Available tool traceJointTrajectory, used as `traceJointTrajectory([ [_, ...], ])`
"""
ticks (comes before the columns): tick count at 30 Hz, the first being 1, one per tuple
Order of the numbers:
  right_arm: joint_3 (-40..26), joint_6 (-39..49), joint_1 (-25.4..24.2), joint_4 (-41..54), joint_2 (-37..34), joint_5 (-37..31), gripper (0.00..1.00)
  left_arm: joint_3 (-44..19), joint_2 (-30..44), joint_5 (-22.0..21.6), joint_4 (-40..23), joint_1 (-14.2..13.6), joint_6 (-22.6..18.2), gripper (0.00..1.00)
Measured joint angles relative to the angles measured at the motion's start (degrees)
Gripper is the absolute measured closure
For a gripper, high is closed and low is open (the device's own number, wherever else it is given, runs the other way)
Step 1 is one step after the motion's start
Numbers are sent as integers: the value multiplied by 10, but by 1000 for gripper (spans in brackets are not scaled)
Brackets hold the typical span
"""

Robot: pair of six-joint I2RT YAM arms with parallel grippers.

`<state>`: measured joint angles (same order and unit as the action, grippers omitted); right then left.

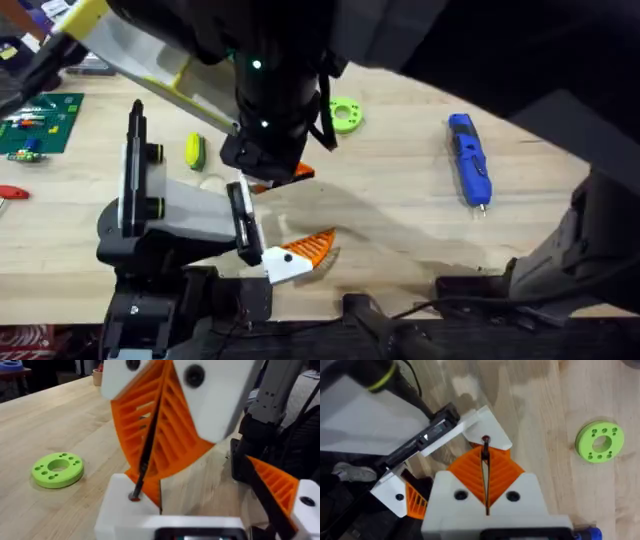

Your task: Pick up the gripper from the table and insert it into the empty holder that is missing its gripper. Then pick up a screw, insert it into the mounting hole, and use the screwdriver to tighten it. Finally, clean up the table by picking up the vegetable and placing it into the bucket.

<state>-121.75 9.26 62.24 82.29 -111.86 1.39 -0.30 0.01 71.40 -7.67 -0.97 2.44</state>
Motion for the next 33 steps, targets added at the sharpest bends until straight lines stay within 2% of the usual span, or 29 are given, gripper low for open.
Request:
traceJointTrajectory([
  [19, 0, 0, 0, 4, -23, 2, 990, 0, 0, -3, 0, 1, 19, 15],
  [33, 0, 0, 3, -42, -31, 1, 990, 0, 0, 0, 0, 1, 19, 14],
])
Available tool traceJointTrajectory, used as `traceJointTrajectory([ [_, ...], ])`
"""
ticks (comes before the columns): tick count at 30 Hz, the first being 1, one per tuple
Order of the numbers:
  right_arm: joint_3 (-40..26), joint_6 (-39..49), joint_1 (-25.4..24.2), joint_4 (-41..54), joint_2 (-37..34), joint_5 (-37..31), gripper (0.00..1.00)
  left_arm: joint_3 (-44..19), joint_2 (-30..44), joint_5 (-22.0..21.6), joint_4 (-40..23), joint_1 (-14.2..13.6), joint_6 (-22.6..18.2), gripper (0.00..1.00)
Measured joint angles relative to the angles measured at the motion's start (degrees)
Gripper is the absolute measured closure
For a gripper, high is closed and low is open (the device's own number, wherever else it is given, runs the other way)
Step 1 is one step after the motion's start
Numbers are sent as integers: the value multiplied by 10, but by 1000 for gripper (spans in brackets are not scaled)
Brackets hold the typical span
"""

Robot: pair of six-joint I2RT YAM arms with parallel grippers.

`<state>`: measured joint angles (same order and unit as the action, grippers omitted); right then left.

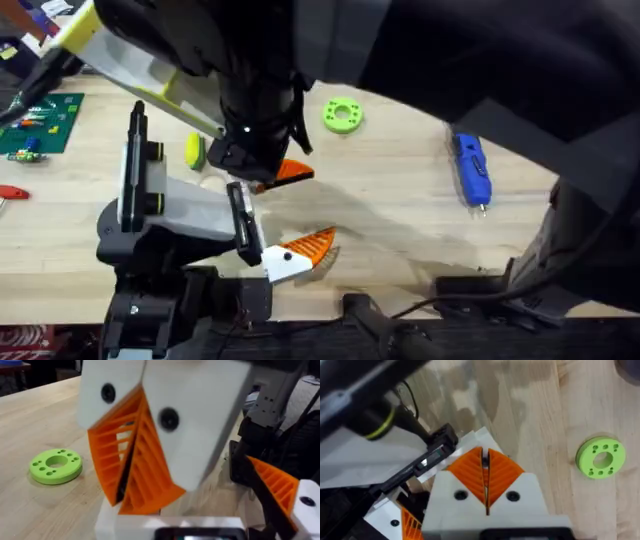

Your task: Pick up the gripper from the table and insert it into the empty holder that is missing its gripper. Then pick up a screw, insert it into the mounting hole, and use the screwdriver to tighten it. Finally, clean up the table by picking up the vegetable and placing it into the bucket.

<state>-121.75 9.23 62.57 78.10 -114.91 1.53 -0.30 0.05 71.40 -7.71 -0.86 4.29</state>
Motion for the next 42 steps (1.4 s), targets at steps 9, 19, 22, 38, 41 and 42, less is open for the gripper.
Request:
traceJointTrajectory([
  [9, 0, -3, 0, 18, -1, 1, 990, 0, 0, 12, -2, -2, 1, 15],
  [19, 0, -23, 2, 27, -1, -9, 990, 0, 0, 16, -3, -2, 1, 15],
  [22, 0, -30, 5, 31, -1, -16, 990, 0, 0, 18, -4, -3, 1, 14],
  [38, 0, -39, 5, 29, -1, -25, 784, 0, 0, 21, -4, -3, 1, 14],
  [41, 0, -39, 4, 28, 0, -34, 693, 0, 0, 21, -4, -3, 0, 14],
  [42, 0, -41, 3, 27, 1, -38, 613, 0, 0, 21, -4, -3, 0, 14],
])
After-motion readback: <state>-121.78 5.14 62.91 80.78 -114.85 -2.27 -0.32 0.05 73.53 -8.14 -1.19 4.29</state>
